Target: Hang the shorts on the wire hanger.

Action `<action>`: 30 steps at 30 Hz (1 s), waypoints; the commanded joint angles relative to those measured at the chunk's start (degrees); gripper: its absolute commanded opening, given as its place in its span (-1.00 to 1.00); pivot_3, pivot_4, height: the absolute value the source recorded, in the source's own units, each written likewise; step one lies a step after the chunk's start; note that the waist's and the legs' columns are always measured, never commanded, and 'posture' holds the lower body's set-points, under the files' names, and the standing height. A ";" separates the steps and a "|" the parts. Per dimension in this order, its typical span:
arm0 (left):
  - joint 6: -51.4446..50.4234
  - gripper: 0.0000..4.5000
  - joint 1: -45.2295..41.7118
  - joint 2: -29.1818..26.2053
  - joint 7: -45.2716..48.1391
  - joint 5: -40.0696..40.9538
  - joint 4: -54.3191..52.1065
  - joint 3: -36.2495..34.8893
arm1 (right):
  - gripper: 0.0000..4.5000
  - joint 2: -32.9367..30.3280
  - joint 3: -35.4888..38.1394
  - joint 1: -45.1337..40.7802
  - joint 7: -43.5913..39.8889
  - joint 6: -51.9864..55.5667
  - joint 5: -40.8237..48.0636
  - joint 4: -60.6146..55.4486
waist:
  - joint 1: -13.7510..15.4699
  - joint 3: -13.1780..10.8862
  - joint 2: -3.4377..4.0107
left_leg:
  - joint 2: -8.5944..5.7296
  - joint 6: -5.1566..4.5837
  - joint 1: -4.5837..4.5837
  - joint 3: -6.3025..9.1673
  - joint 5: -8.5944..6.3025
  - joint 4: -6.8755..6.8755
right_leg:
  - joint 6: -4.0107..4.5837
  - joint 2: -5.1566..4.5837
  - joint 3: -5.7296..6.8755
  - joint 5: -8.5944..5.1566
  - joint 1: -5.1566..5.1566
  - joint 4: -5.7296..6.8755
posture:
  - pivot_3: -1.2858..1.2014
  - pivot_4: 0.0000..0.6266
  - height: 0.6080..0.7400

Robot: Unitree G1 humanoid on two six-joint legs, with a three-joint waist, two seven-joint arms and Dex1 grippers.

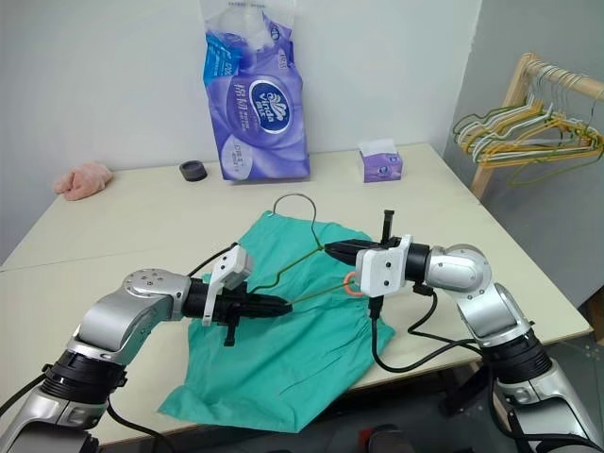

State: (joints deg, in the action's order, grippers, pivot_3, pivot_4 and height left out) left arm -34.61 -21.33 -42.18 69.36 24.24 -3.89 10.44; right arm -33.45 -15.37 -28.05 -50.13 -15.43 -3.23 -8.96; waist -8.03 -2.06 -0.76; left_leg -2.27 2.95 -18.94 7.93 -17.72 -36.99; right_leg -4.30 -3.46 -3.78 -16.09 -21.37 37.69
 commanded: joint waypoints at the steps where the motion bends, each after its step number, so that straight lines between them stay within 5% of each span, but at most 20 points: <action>1: 0.60 -1.00 -0.27 -0.04 -0.31 0.55 -0.82 -1.85 | -1.00 -1.56 -0.33 0.26 -2.24 -0.62 0.57 -2.46 | -0.01 0.00 0.00 | 0.00 0.00 0.00 -0.01 0.00 0.00 | 0.00 0.00 0.00 0.00 0.00 0.00 | -0.09 -1.00 1.00; 7: 2.32 -1.00 0.40 -0.09 -1.50 -1.55 0.02 -1.45 | -0.19 -7.94 3.08 3.79 -5.94 6.52 3.13 -5.47 | 0.17 0.01 -0.03 | 0.00 -0.01 0.00 0.01 -0.01 -0.03 | 0.00 -0.01 0.02 0.00 0.03 -0.01 | -0.09 -1.00 1.00; 14: 7.88 -1.00 0.75 -1.55 -0.40 -5.21 -0.41 0.05 | 0.87 -15.90 10.45 7.87 -8.00 31.07 11.85 -13.04 | 0.14 0.00 -0.02 | 0.00 -0.02 -0.01 -0.01 -0.01 -0.01 | 0.00 -0.02 0.01 0.00 0.02 -0.01 | -0.11 -1.00 1.00; 22: 11.52 -1.00 -1.45 -1.69 2.33 -7.78 -0.72 1.62 | 0.87 -19.31 7.24 6.84 -11.22 44.37 13.69 -16.69 | 0.03 -0.03 0.00 | 0.02 -0.05 -0.02 -0.06 -0.04 -0.01 | -0.01 -0.02 0.02 -0.01 0.03 -0.05 | -0.13 -1.00 1.00; 30: 13.01 -1.00 -2.34 -1.35 3.31 -9.35 -1.09 3.03 | 0.79 -18.07 -5.07 -1.61 -13.79 43.09 4.20 -9.19 | -0.41 -0.05 0.01 | 0.02 -0.05 -0.02 -0.08 -0.04 0.01 | -0.03 -0.01 0.04 -0.02 0.00 -0.06 | -0.13 -1.00 1.00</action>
State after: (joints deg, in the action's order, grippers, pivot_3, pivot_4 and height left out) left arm -22.99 -22.83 -43.38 72.18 15.10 -3.72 13.59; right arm -51.64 -19.94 -27.96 -63.15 28.32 2.30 -18.09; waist -8.44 -2.11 -0.75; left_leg -2.24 2.91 -18.97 7.87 -17.76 -36.98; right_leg -4.33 -3.48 -3.74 -16.11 -21.38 37.63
